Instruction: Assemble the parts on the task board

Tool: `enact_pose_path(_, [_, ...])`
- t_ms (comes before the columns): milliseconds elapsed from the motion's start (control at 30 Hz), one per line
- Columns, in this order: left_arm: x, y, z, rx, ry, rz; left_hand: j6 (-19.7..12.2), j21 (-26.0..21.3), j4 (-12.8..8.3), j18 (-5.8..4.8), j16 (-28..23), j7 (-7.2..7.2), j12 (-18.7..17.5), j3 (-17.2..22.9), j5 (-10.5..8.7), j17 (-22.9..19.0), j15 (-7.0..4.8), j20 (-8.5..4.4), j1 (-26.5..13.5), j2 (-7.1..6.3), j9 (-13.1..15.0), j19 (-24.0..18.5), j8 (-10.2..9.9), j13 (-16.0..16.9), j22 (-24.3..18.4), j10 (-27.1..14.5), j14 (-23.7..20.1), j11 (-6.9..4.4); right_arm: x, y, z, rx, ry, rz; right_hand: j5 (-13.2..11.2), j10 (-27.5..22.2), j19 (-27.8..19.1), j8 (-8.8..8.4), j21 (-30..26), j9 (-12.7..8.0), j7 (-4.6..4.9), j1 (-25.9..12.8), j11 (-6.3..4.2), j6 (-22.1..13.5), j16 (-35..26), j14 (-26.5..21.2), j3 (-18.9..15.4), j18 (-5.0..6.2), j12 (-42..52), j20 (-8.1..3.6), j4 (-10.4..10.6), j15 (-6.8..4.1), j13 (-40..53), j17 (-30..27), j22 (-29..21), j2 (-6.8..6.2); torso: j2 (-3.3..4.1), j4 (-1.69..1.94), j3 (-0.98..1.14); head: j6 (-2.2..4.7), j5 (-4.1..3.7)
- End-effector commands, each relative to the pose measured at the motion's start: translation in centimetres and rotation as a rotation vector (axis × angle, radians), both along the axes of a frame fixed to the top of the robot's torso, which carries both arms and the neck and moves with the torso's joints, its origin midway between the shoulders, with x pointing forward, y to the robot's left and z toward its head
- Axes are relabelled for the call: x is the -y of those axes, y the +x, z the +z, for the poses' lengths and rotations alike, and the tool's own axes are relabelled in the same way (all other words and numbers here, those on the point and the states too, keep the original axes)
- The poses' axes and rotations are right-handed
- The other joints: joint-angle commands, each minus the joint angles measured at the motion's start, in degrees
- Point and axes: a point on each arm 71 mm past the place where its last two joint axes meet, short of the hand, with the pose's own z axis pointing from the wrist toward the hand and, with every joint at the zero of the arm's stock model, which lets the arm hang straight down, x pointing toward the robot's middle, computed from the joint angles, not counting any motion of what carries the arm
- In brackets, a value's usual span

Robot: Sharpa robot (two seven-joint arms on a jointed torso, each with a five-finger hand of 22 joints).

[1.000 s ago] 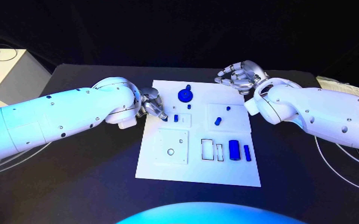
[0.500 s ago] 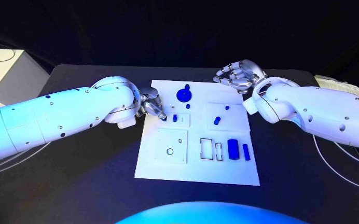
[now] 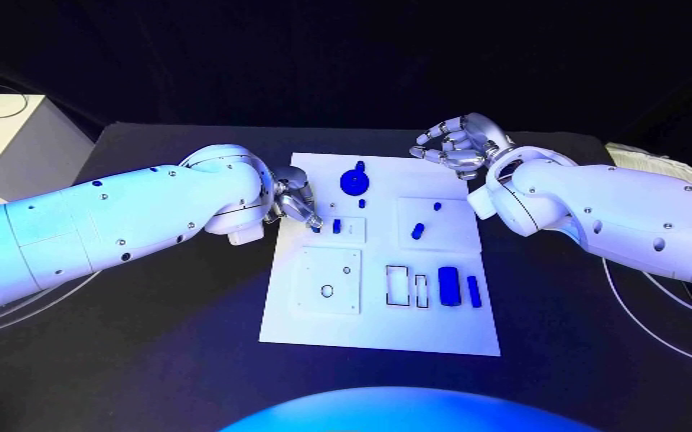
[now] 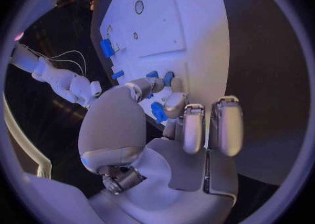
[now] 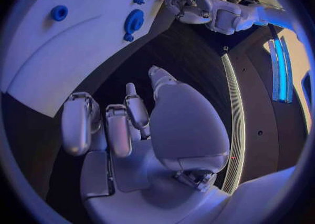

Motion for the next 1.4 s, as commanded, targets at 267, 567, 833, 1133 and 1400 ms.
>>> enact_pose_path(267, [0.94,-0.27,-0.39,-0.020,-0.005,-0.024,1.69,0.59,-8.82,-1.21,0.47,-1.33,1.14,8.02,-0.20,15.09,-0.44,-0.18,-0.19,0.83,0.04,0.72,0.20,1.76,6.11,1.34,5.93,-0.18,-0.06,-0.06,0.07,0.008,0.002,0.010,0.19,-0.21,0.11,0.19,-0.33,0.04,-0.03,-0.17,-0.20,-0.62,-0.22,3.71,0.10,0.59,-0.06,0.09,-0.19,0.07,-0.15,7.16,4.27,0.05,0.02,0.00,0.00,-0.15,0.01])
enact_pose_path(567, [1.13,-0.10,-0.43,-0.018,-0.003,-0.025,1.79,0.58,-8.78,-1.21,0.47,-1.40,1.25,7.88,-0.25,15.09,-0.47,-0.20,-0.27,0.87,0.05,0.70,0.23,1.96,6.09,1.47,5.93,-0.22,-0.06,-0.07,0.09,0.010,0.004,0.010,0.15,-0.29,0.10,0.19,-0.39,0.04,-0.01,-0.22,-0.19,-0.67,-0.25,3.69,0.13,0.60,-0.12,0.08,-0.13,0.08,-0.22,7.11,4.24,0.11,-0.01,0.03,-0.01,-0.20,0.03])
enact_pose_path(833, [1.36,-0.11,-0.64,-0.013,0.017,-0.041,1.82,0.58,-8.66,-1.21,0.47,-1.46,1.20,7.56,-0.38,15.09,-0.51,-0.25,-0.50,0.84,0.05,0.71,0.21,1.94,6.10,1.50,5.93,-0.26,-0.02,-0.08,0.09,0.010,0.005,0.009,0.14,-0.39,0.07,0.19,-0.47,0.03,-0.01,-0.25,-0.19,-0.69,-0.26,3.69,0.15,0.61,-0.22,0.08,-0.10,0.08,-0.34,7.10,4.18,0.16,0.05,-0.01,-0.04,-0.27,-0.04])
enact_pose_path(1133, [1.27,-0.14,-0.76,-0.016,0.026,-0.047,1.62,0.40,-8.19,-1.16,0.44,-1.72,0.88,5.79,-0.78,15.04,-0.61,-0.36,-1.39,0.35,0.12,0.54,0.14,1.78,5.87,1.47,5.91,-0.41,0.03,-0.08,0.09,0.009,0.005,0.008,0.14,-0.39,0.07,0.19,-0.47,0.03,-0.01,-0.25,-0.19,-0.69,-0.26,3.69,0.15,0.61,-0.22,0.08,-0.10,0.08,-0.34,7.10,4.18,0.16,0.00,0.05,-0.08,-0.39,-0.14])
enact_pose_path(1400, [1.15,-0.09,-0.78,-0.013,0.027,-0.043,2.04,0.17,-5.39,-1.13,0.40,-2.49,0.63,0.43,-2.11,14.95,-1.04,-0.74,-3.36,0.63,-0.29,0.46,-0.36,2.11,5.71,1.50,5.89,-0.91,0.06,-0.07,0.09,0.009,0.006,0.008,0.19,-0.45,0.03,0.21,-0.61,0.03,0.01,-0.30,-0.17,-0.75,-0.33,3.65,0.23,0.64,-0.26,0.09,-0.06,0.09,-0.39,6.98,4.11,0.26,0.00,0.04,-0.08,-0.40,-0.13])
